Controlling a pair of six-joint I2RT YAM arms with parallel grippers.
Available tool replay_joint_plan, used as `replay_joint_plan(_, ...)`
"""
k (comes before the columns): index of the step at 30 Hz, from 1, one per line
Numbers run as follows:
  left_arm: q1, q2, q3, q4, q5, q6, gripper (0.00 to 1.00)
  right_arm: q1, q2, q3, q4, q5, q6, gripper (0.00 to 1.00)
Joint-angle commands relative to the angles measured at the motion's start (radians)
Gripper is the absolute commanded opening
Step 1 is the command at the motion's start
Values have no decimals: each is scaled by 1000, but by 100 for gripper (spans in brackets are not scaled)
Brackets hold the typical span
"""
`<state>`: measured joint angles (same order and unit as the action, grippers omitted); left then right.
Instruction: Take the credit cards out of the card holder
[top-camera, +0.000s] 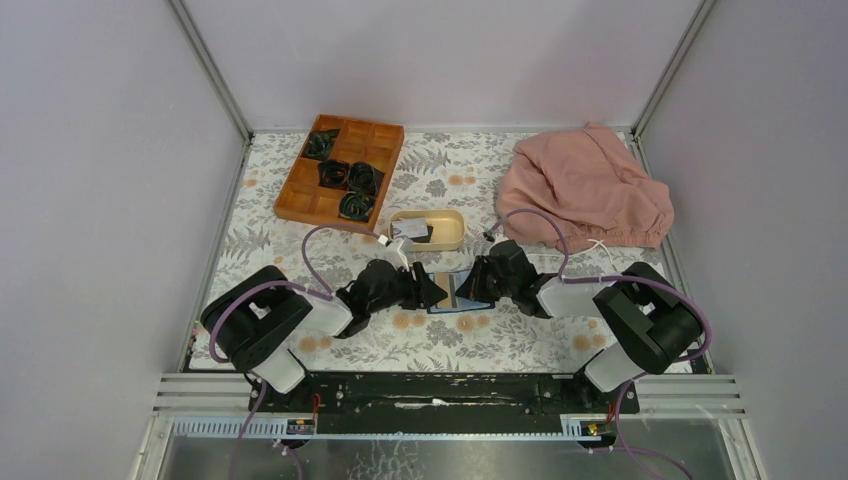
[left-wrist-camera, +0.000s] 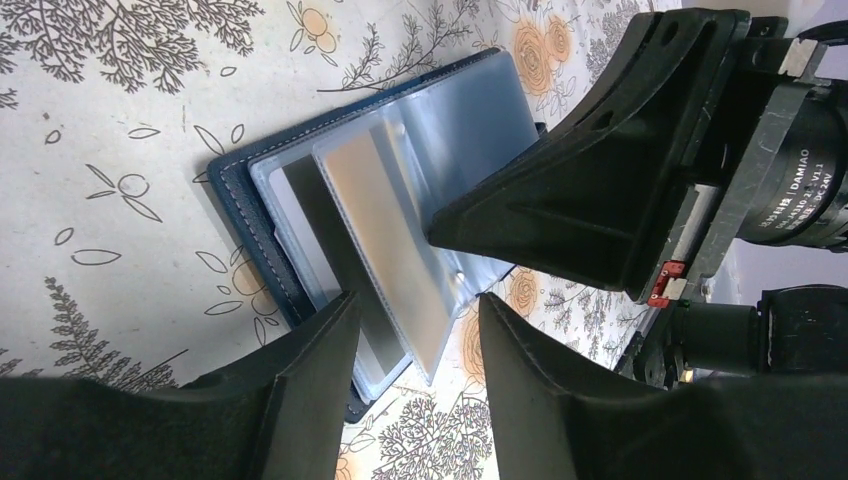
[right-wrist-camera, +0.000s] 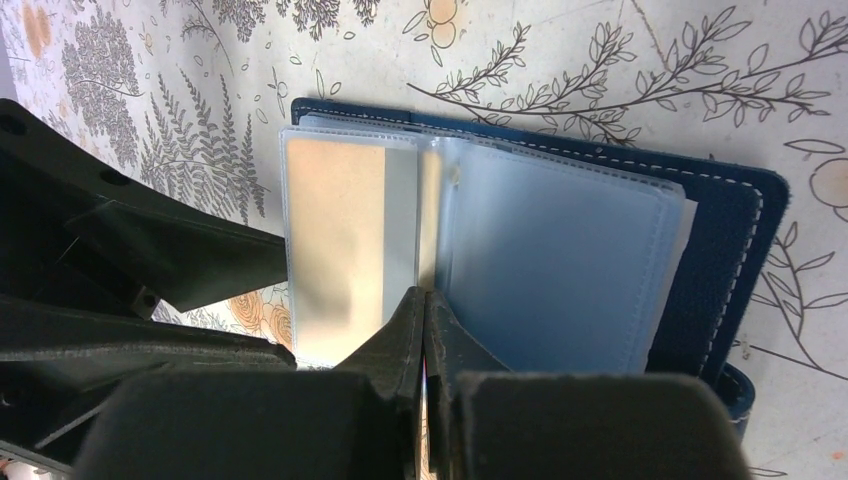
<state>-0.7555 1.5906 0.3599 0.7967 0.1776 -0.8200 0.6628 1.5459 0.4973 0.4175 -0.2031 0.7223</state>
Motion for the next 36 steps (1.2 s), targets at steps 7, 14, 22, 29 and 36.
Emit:
replay_joint_plan(7, 5, -11, -1, 44, 32, 1, 27, 6, 43, -32, -15, 2, -2, 0)
replay_joint_plan(14, 2, 21, 49, 62, 72, -10, 12, 6, -15, -42, -12, -27, -31, 0)
replay_joint_plan(22, -12, 32, 76, 58, 46, -24, 32, 6, -152, -69, -29, -5, -91, 26)
replay_joint_plan(29, -33, 49, 116, 21, 43, -15, 36, 6, -310, -110, -66, 108, -59, 28)
replay_joint_plan(36, -79, 73, 175, -14, 39, -10, 38, 6, -589, -137, -246, 304, -40, 30)
